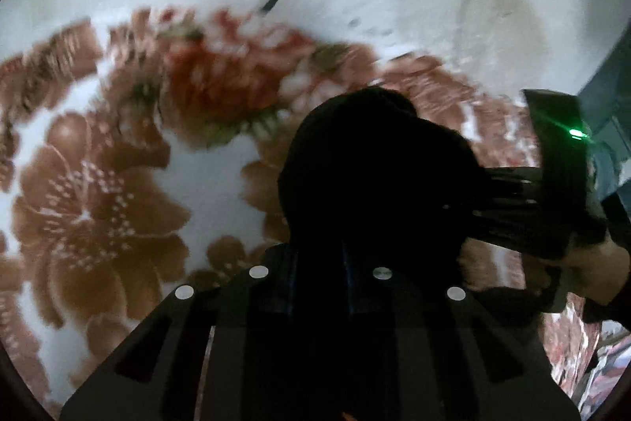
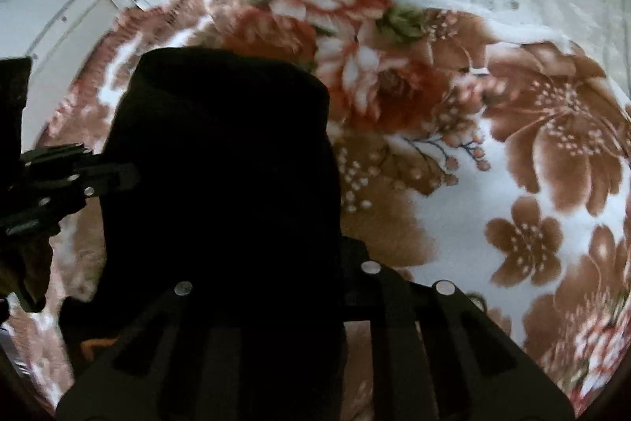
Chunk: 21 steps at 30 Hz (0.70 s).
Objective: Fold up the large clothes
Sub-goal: 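Grasp the hoodie side edge with the left tool while the right tool grasps beside it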
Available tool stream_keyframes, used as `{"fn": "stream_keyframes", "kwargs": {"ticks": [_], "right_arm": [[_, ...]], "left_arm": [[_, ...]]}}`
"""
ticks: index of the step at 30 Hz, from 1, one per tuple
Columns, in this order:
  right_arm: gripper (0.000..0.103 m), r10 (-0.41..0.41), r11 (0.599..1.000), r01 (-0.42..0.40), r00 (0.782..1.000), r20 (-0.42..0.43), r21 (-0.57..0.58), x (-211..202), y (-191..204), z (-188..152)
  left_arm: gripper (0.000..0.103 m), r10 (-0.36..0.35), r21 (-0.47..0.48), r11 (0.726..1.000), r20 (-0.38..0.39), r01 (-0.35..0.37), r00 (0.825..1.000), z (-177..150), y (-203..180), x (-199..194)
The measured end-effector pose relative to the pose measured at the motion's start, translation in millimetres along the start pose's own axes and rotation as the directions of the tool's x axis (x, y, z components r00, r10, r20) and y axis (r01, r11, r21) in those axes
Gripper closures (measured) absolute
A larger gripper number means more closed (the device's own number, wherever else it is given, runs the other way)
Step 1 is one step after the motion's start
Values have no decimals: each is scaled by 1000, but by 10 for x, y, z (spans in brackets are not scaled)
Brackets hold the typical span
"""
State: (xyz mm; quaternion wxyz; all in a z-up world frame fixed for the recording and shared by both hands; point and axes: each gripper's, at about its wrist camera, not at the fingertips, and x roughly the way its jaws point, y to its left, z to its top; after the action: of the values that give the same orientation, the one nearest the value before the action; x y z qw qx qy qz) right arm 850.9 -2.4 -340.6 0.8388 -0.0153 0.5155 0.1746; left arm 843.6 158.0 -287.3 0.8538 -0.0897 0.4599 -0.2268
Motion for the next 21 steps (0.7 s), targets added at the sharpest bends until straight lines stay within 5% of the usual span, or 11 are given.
{"fn": "stream_keyframes", "kwargs": {"ticks": [12, 21], "right_arm": [[92, 29, 995, -25, 999, 36, -98, -1281, 572, -670], [92, 70, 989, -71, 997, -17, -126, -1753, 1022, -1853]], "left_arm": [[87, -45, 55, 998, 57, 42, 997, -609, -853, -1208], [87, -32, 46, 998, 18, 31, 999, -1799, -1320, -1521]]}}
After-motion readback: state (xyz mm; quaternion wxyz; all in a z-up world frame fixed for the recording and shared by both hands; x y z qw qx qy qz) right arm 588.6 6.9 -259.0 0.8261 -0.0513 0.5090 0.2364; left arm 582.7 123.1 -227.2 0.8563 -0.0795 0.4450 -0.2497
